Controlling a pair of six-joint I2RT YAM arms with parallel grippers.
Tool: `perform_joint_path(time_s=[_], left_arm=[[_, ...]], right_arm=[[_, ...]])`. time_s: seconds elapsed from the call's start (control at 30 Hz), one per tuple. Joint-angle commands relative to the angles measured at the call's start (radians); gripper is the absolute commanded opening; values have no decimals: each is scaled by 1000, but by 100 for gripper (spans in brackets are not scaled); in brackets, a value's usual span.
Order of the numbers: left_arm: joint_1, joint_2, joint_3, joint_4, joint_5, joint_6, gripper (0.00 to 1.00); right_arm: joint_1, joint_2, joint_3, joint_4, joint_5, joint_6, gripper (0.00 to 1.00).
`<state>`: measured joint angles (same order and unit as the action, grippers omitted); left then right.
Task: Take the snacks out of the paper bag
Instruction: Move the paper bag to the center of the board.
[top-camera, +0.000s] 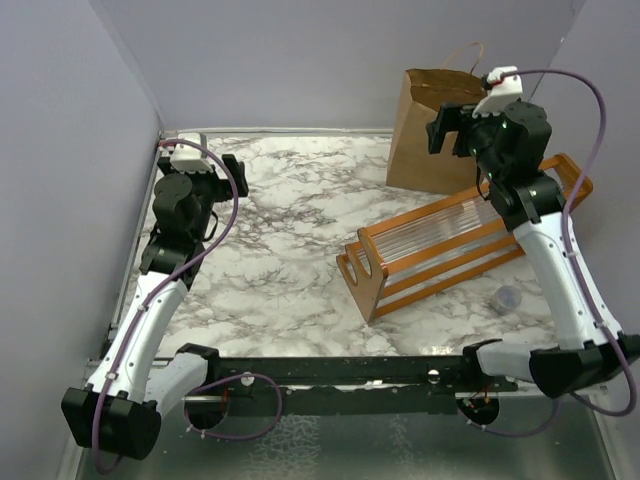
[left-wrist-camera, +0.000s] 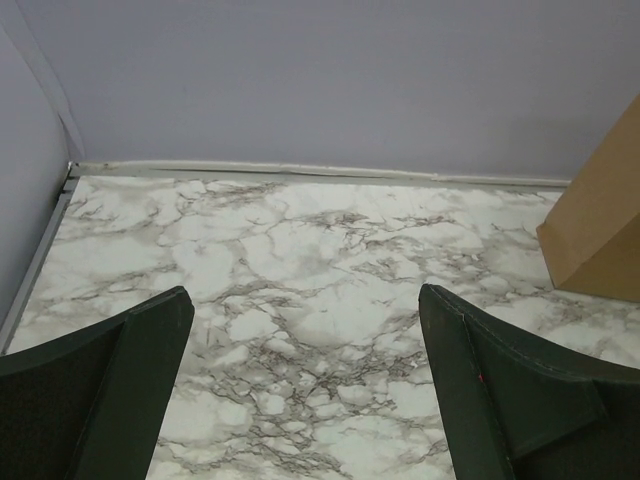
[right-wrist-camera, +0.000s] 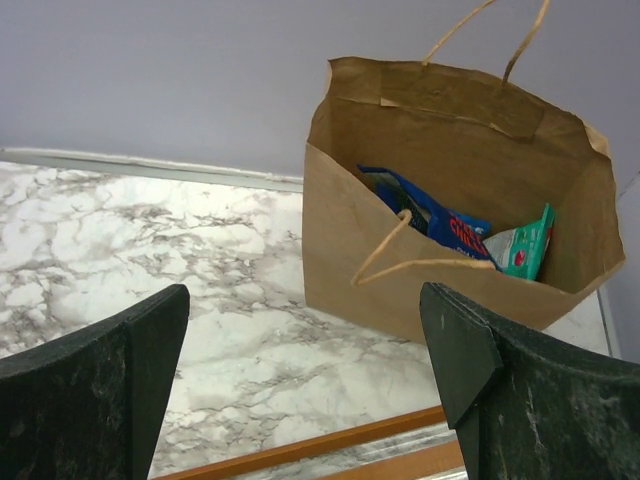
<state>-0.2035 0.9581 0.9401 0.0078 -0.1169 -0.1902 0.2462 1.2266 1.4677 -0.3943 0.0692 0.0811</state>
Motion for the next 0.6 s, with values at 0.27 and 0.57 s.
perform_joint_path(time_s=[0.27, 0.57], left_arm=[[10, 16, -1, 62, 41, -22, 99], [7, 21, -4, 70, 31, -22, 99]], right_arm=[[-13, 280, 225, -129, 184, -26, 92], [-14, 407, 322, -206, 177, -52, 70]])
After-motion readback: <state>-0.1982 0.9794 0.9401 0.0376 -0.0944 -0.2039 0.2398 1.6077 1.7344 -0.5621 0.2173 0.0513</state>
